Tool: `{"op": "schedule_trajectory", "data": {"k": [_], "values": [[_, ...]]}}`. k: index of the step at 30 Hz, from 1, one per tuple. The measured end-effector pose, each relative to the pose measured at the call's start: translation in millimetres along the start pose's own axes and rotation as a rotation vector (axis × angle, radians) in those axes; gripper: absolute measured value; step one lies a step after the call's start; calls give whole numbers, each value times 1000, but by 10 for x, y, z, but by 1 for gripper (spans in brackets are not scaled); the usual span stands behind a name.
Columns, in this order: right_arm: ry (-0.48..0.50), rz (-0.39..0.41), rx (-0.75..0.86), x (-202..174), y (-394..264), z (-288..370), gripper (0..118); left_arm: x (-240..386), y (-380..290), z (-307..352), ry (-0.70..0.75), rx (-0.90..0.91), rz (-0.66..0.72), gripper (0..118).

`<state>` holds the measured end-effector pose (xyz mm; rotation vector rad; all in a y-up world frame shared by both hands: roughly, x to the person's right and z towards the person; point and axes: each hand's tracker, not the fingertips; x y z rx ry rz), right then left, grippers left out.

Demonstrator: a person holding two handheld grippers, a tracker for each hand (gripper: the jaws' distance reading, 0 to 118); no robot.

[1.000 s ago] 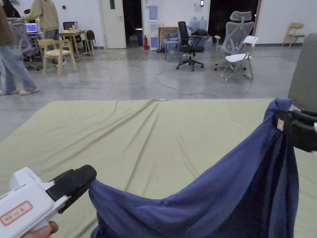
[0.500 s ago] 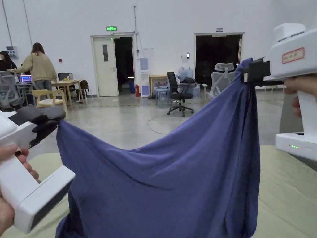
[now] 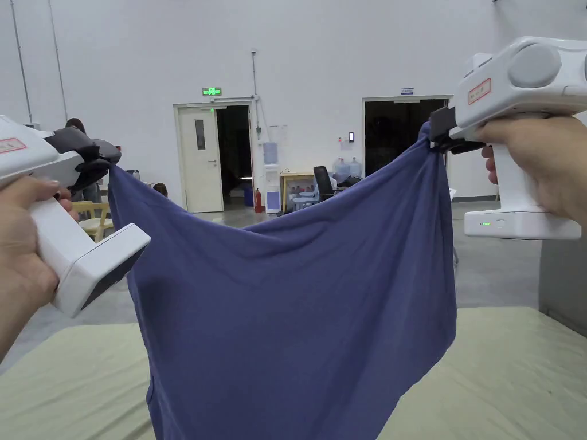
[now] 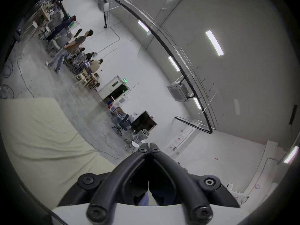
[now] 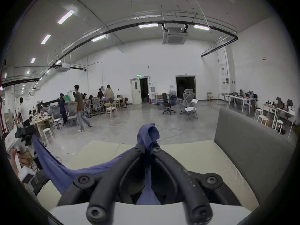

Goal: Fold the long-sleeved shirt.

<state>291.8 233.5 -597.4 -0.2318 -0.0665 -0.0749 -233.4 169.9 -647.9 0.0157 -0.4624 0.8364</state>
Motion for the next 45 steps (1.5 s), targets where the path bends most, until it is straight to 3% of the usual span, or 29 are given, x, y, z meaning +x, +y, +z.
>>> {"op": "schedule_trajectory", "data": {"k": [5,11,15,21,24,26,28,33,38,40,41,42,43,44,45], "values": [[1,-27,-77,177,-616,-529,9,-549,-402,-152,65,-64,-61,0],[11,9,-306,293,-2100,-1011,9,-1599,-1268,-16,222,-238,-39,0],[11,-35,-437,376,-3125,-939,9,-2137,-1855,358,309,-354,-5,0],[16,0,-505,398,-3997,-121,9,-2279,-2290,1313,330,-448,7,0],[37,-8,-518,428,-4294,456,9,-2346,-2348,1848,355,-468,19,0],[52,-57,-527,460,-4497,836,9,-2315,-2408,2207,366,-483,46,0],[38,-46,-547,449,-4709,1226,9,-2251,-2473,2582,444,-527,34,0],[26,-46,-583,489,-5099,1917,9,-2122,-2522,3427,469,-516,80,0],[35,-47,-656,424,-5333,2393,9,-2044,-2567,4048,525,-555,85,0],[20,6,-746,407,-5495,2343,9,-2081,-2676,4198,549,-569,89,0],[13,2,-730,415,-5576,2324,12,-2113,-2722,4233,553,-577,108,0],[18,-8,-728,436,-5662,2267,23,-2143,-2777,4256,556,-589,130,0],[35,-35,-766,465,-5739,2187,66,-2154,-2833,4266,560,-598,131,0],[6,-39,-802,502,-5805,2140,101,-2099,-2920,4286,578,-612,107,0],[-43,-29,-793,508,-5816,2151,118,-2073,-2937,4291,587,-611,103,3]]}}
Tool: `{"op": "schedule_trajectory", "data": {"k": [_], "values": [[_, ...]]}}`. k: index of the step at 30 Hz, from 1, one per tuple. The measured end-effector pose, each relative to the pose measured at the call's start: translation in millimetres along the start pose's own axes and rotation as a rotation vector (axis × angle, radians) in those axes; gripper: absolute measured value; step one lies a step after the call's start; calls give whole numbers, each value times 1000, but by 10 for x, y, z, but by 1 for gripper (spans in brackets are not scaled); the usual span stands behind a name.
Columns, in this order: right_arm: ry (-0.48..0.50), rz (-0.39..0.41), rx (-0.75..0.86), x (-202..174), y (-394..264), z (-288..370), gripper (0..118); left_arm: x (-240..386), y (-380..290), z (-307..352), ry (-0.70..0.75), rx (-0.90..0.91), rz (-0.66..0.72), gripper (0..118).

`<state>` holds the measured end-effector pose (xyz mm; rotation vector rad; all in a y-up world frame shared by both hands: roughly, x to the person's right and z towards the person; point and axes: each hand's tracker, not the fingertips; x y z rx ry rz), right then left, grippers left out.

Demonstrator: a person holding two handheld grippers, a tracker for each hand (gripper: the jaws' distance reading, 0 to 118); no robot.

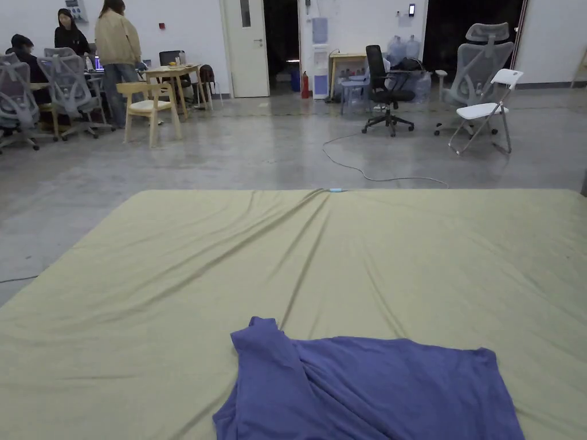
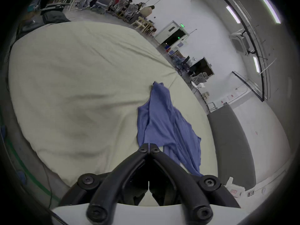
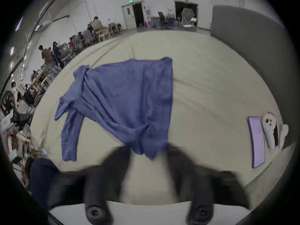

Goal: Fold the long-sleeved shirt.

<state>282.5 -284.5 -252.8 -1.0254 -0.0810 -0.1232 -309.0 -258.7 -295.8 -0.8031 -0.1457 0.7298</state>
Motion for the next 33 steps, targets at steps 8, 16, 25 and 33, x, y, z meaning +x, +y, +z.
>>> {"op": "schedule_trajectory", "data": {"k": [8,16,25,33], "values": [[146,-175,384,-156,-279,985,118,520,-428,536,-33,190,-245,118],[114,-47,259,-417,-663,967,3,581,-782,134,165,-154,-352,1],[163,-110,216,-388,-539,696,3,798,-199,-872,213,-52,-409,112],[128,-125,158,-280,-420,480,3,783,-381,-2242,501,-193,-693,57]]}}
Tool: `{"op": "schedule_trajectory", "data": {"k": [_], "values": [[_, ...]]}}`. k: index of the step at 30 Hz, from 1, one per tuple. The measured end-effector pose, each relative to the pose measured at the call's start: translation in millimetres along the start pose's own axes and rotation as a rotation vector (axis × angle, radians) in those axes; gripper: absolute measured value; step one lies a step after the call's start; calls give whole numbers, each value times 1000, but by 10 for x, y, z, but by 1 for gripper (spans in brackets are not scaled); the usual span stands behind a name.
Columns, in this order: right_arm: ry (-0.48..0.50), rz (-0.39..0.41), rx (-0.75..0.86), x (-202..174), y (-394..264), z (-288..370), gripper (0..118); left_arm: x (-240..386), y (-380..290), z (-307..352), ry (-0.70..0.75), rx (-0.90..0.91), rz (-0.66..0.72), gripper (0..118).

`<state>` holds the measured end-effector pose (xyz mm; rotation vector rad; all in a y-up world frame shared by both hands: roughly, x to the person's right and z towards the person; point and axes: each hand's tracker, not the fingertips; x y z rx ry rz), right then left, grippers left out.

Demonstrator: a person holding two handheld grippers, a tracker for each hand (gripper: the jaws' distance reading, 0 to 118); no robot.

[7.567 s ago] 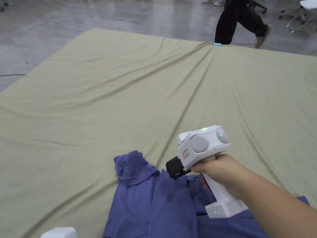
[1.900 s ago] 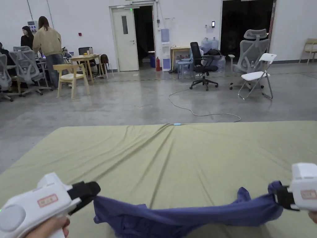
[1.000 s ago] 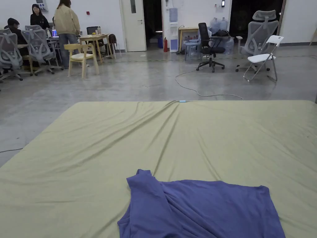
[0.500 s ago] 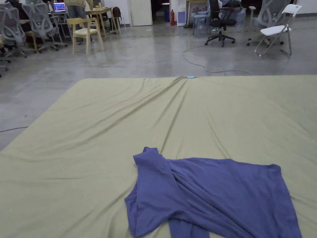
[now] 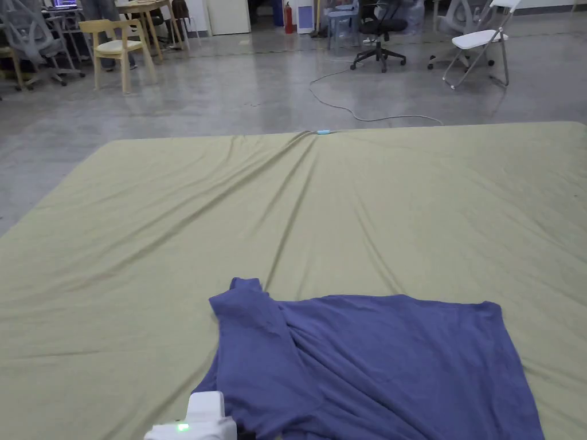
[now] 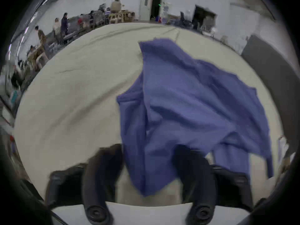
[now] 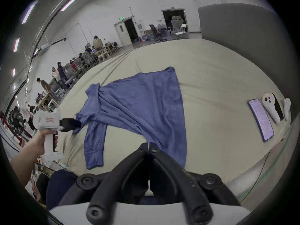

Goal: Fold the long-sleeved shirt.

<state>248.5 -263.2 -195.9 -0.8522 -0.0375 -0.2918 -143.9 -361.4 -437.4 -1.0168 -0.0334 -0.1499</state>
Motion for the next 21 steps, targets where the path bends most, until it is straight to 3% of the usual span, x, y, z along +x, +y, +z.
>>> {"op": "schedule_trajectory", "data": {"k": [2,3,4,6,8,9,10,11,12,14,17,19,21], "values": [[-39,16,-21,50,109,-64,3,104,-7,164,11,47,-50,53],[-64,38,-27,52,223,-120,3,151,-26,248,-24,61,-48,31],[-84,64,-31,63,338,-183,3,194,-53,301,62,90,-78,4],[-93,114,-8,74,725,-403,3,136,-46,423,-90,59,-42,4],[-62,139,43,82,1183,-696,8,42,-83,580,-201,79,110,4],[-42,151,57,87,1446,-904,24,5,-116,687,-234,79,147,4],[-47,165,48,87,1692,-1135,69,-89,-58,776,-210,115,144,4],[-44,168,29,110,1919,-1385,107,-127,-76,873,-200,147,151,4],[-63,173,11,101,2131,-1668,118,-184,-90,978,-216,171,159,4],[-73,174,18,37,2437,-2089,115,-291,-71,1120,-266,193,200,4],[-196,261,-168,148,2700,-2801,115,-421,-112,1272,-290,199,232,4],[-252,256,-270,215,2701,-3124,114,-498,-94,1320,-291,205,250,4],[-303,219,-357,257,2649,-3303,104,-589,-110,1385,-316,212,292,4]]}}
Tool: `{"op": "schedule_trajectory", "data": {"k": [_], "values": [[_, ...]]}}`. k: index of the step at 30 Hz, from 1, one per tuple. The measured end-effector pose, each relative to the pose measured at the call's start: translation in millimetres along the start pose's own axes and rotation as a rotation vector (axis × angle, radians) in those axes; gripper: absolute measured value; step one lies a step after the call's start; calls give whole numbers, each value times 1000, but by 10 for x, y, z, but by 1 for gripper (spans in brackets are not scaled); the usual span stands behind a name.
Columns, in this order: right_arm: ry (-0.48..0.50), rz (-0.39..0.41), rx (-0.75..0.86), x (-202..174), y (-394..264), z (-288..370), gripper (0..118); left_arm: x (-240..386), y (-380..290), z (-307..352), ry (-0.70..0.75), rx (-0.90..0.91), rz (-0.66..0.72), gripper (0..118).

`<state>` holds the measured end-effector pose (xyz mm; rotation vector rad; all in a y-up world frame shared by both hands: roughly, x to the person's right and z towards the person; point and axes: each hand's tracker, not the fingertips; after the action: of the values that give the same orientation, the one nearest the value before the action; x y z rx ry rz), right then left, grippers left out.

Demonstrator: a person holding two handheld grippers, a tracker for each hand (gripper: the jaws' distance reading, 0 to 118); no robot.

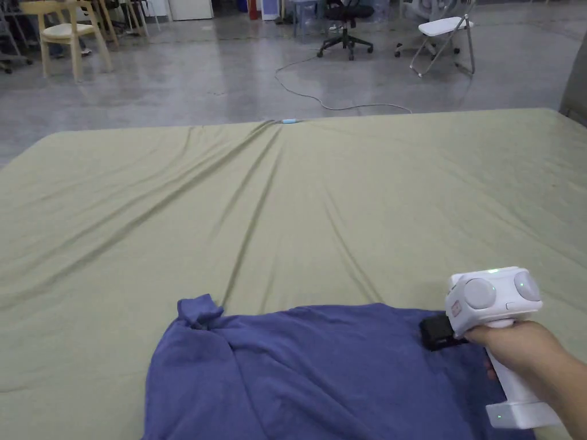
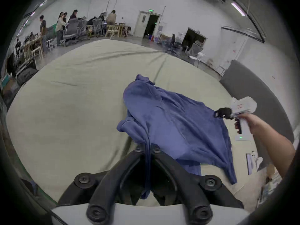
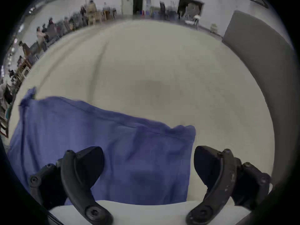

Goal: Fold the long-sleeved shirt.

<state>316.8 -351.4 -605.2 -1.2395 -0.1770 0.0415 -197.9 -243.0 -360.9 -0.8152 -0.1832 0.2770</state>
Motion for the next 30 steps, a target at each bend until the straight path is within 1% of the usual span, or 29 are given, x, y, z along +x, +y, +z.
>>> {"op": "schedule_trajectory", "data": {"k": [1,2,3,4,5,6,7,8,10,12,14,17,21,23,25,27,28,29,30], "values": [[71,-44,-10,22,-23,2,98,-32,24,6,-7,5,20,4],[35,-79,49,-4,-60,150,80,-54,33,50,-11,11,28,4],[59,-54,57,-19,-84,231,44,-71,39,100,-12,17,32,4],[135,-34,86,-37,-118,303,8,-87,45,152,-18,24,40,4],[219,-21,97,-44,-170,386,8,-106,66,200,-28,35,56,4],[192,-21,102,-91,-295,590,8,-122,72,273,-46,44,80,4],[198,13,106,-117,-397,737,8,-132,74,355,-64,51,92,4],[218,47,159,-128,-505,898,8,-136,73,436,-76,65,103,4],[232,53,258,-70,-765,1333,8,-132,84,643,-105,113,138,4],[295,22,371,6,-1111,1879,8,-128,84,904,-141,169,163,4],[344,-35,488,96,-1447,2408,8,-138,110,1144,-185,233,205,4],[411,-70,706,187,-2030,3228,8,-134,186,1531,-231,364,248,4],[437,-129,949,258,-2618,4103,8,-156,393,2010,-260,559,313,4],[426,-153,1034,259,-2738,4439,8,-159,544,2201,-263,645,339,4],[418,-167,1081,313,-2723,4736,8,-135,761,2335,-263,694,353,4],[433,-175,1121,411,-2571,4996,8,-70,1010,2422,-310,731,344,4],[420,-173,1124,426,-2467,5115,8,-32,1138,2442,-323,742,339,4],[386,-176,1123,438,-2316,5253,8,47,1315,2457,-324,743,337,4],[381,-184,1132,536,-2143,5355,8,110,1506,2466,-331,748,333,4]]}}
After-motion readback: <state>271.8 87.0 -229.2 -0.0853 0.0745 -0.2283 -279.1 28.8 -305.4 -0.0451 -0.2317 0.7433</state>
